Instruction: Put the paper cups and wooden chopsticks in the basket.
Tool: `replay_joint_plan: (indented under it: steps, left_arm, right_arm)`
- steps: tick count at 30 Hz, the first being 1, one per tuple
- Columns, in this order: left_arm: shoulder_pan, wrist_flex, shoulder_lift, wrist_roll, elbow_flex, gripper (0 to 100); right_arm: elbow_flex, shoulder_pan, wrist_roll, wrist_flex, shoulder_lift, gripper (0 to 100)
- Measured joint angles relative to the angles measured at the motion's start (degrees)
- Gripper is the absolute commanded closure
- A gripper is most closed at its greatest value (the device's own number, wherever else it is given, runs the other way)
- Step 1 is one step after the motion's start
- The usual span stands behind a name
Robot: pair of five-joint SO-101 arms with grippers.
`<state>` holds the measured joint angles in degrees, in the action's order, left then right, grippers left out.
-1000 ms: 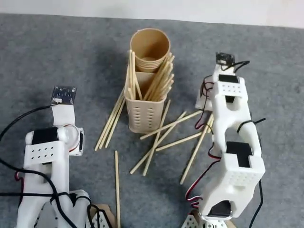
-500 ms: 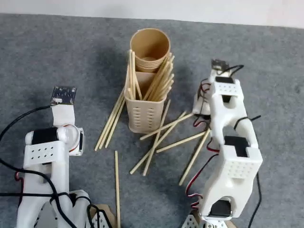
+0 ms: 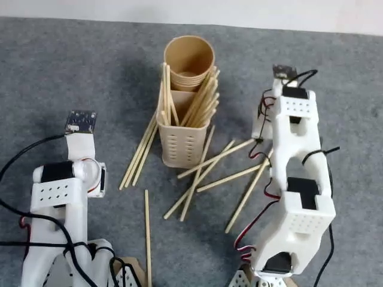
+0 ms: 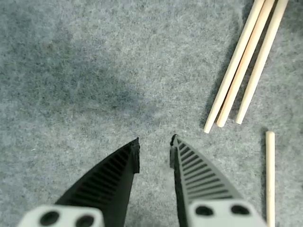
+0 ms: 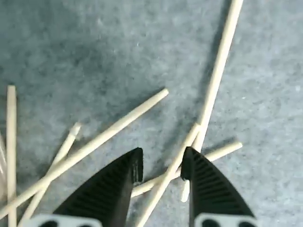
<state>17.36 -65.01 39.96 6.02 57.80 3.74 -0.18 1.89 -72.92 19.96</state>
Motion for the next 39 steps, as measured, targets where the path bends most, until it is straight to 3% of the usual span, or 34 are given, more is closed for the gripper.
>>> replay_joint_plan:
  steps: [8,12,22,27,31,36,39]
  left_arm:
    - [0.0,0.0,0.0,0.0,0.0,86]
    - [0.0,0.0,0.0,0.0,0.0,86]
    - [0.0,0.35,0.0,0.0,0.0,86]
    - [0.0,1.41,0.0,0.0,0.09,86]
    - [0.0,1.41,0.0,0.0,0.09,86]
    - [0.0,1.41,0.0,0.0,0.09,86]
    - [0.0,1.41,0.0,0.0,0.09,86]
  right_arm:
    - [-0.88,3.16,0.26,4.4,8.79,84.9]
    - [0.7,3.16,2.11,4.4,10.73,99.3]
    - [8.44,4.13,3.69,-1.41,13.1,99.3]
    - [26.64,3.78,-1.49,-11.08,13.19,99.3]
    - [49.76,2.99,-3.52,-18.64,13.19,99.3]
    - [81.41,-3.6,-3.78,-25.41,13.1,99.3]
    - [89.76,-9.32,-3.78,-26.73,12.48,99.3]
